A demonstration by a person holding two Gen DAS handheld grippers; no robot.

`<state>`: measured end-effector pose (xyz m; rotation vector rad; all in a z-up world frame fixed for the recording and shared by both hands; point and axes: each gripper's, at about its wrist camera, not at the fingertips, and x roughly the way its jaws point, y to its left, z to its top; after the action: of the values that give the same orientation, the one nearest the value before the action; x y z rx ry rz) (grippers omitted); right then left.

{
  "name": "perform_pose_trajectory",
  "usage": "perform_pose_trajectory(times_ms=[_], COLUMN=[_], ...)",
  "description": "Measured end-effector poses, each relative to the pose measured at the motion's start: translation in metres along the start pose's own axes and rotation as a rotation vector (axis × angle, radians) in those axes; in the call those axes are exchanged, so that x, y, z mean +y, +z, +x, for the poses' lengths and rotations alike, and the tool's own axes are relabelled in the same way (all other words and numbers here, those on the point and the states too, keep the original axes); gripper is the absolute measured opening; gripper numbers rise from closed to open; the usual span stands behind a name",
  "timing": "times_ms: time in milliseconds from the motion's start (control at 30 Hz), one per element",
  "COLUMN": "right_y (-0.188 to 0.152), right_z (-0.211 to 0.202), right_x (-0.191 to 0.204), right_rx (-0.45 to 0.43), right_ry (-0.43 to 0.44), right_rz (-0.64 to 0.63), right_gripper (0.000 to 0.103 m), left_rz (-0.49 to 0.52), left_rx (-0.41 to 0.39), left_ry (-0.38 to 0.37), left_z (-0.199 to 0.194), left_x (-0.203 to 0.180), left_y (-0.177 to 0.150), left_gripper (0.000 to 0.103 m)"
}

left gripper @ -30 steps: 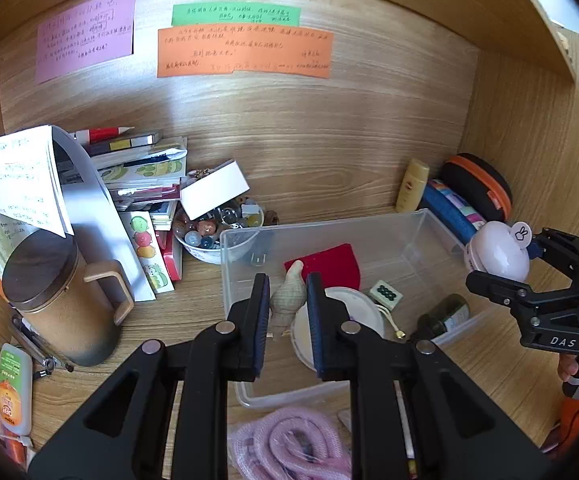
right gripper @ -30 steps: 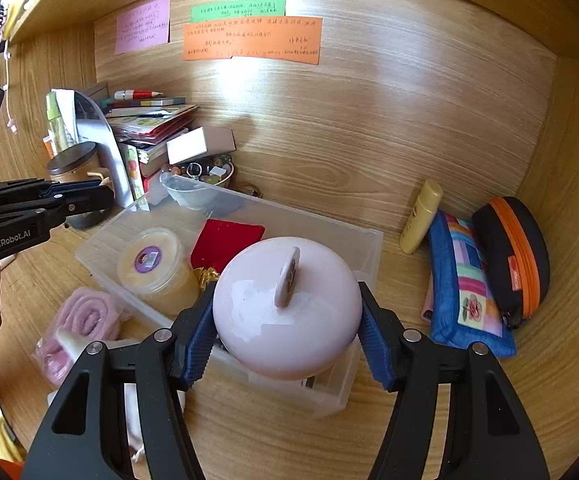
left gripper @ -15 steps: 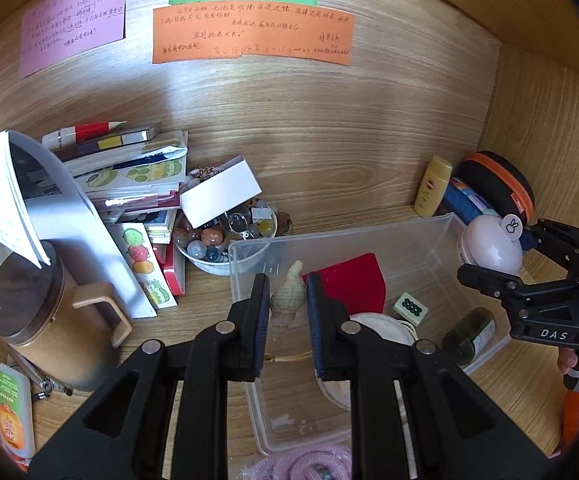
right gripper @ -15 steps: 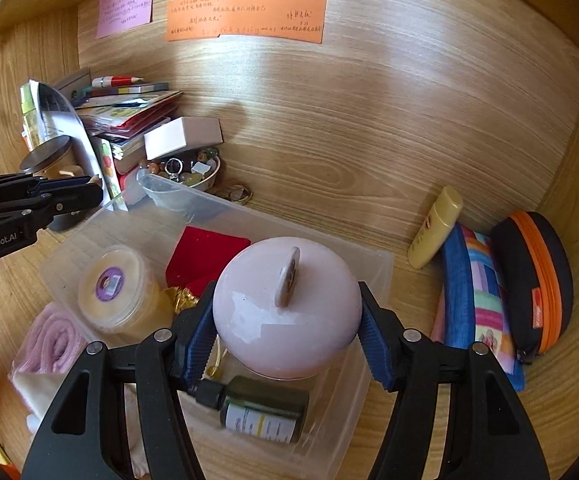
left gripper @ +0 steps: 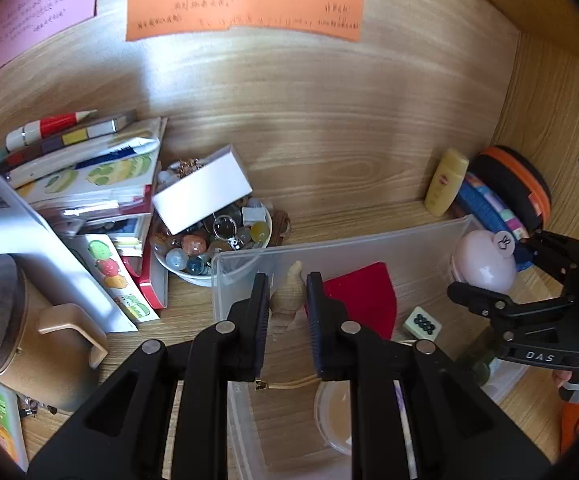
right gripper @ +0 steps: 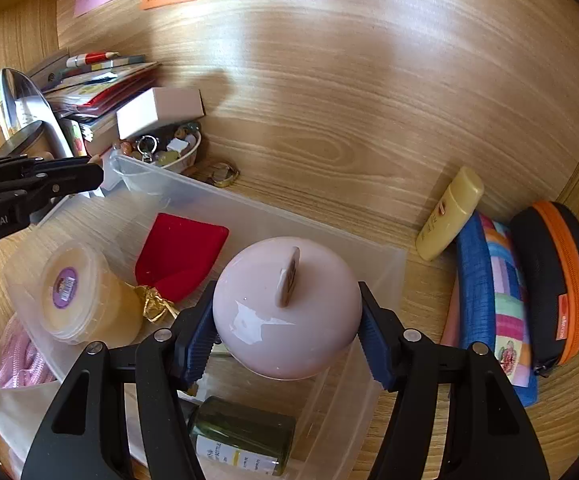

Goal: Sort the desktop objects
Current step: 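Carry the pink round box and seashell over the clear plastic box, then open the right gripper to drop the pink box while the left gripper releases the seashell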

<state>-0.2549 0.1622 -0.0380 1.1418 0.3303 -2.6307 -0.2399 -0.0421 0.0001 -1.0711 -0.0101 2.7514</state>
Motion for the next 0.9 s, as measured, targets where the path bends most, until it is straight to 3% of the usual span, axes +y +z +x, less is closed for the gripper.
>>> perform_pose_trajectory(times_ms=[567,900], right_y=[-0.002,-0.006], right_z=[0.011,0.021], right_x=[0.008,0.022], right_rx=[0.033,0.063], right_ry=[-0.02,-0.067], right_rz=[-0.044,-0.115], right_gripper=[0.06,0.058], left_rz=[-0.002,0.007], left_rx=[0.111,0.118], left_ry=[0.002,0.002], left_z=[0.035,0.038], left_x=[-0.001,-0.005], left_y=[-0.006,-0.014], left_gripper=[0.018,0.018])
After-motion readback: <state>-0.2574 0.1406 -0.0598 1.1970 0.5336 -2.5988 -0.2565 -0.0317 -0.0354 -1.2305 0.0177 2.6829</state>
